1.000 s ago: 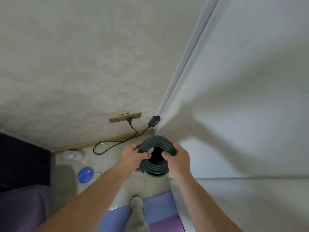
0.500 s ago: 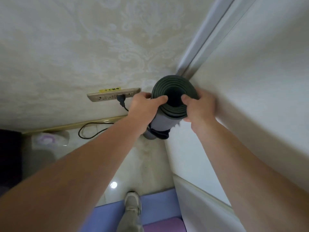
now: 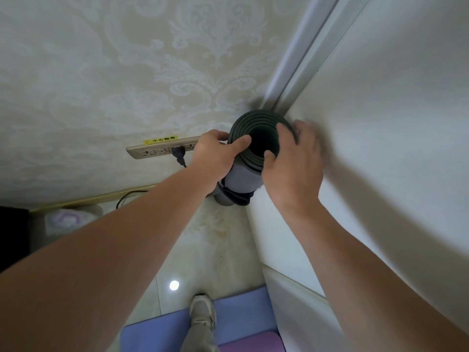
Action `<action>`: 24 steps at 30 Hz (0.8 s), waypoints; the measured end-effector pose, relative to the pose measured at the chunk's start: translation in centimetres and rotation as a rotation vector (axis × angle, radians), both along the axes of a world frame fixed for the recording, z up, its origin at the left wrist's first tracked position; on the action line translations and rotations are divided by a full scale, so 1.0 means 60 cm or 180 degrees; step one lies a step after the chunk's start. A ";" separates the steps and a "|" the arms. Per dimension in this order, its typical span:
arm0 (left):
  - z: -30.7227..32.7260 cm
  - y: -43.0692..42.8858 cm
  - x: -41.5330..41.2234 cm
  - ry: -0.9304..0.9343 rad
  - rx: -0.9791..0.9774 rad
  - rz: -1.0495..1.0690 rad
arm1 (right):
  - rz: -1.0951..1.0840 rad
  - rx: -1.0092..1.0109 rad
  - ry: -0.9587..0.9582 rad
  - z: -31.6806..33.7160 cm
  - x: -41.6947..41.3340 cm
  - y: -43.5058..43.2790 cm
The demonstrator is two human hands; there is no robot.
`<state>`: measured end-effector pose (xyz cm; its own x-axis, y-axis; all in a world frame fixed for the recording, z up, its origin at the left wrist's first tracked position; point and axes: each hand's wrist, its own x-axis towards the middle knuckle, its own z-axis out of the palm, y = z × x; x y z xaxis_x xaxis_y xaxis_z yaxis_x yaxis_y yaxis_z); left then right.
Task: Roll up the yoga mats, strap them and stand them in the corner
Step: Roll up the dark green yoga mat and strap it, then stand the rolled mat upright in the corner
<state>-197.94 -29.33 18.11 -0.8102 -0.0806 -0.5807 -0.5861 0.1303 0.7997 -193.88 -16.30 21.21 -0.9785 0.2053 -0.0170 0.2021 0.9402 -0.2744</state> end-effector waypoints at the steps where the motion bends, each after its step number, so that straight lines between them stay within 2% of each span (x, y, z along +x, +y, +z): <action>1: 0.003 -0.002 0.003 -0.0032 0.0007 0.0009 | 0.0294 0.0050 -0.0038 -0.003 0.005 -0.003; 4: 0.007 -0.008 0.013 -0.0114 0.0148 0.0042 | 0.0789 0.0046 -0.0511 -0.026 0.017 -0.001; 12: 0.076 -0.069 0.067 -0.0315 0.0251 0.0553 | 0.0607 -0.0261 -0.0553 0.037 0.051 -0.027; 17: 0.230 -0.174 0.197 -0.0261 0.0470 0.0649 | 0.0215 -0.0471 -0.0676 0.168 0.168 -0.085; 20: 0.337 -0.249 0.316 -0.0160 0.0383 0.0392 | -0.0065 -0.0509 -0.0830 0.272 0.289 -0.126; 24: 0.490 -0.324 0.488 0.0049 0.0265 -0.0050 | -0.0428 -0.0560 -0.0573 0.424 0.487 -0.174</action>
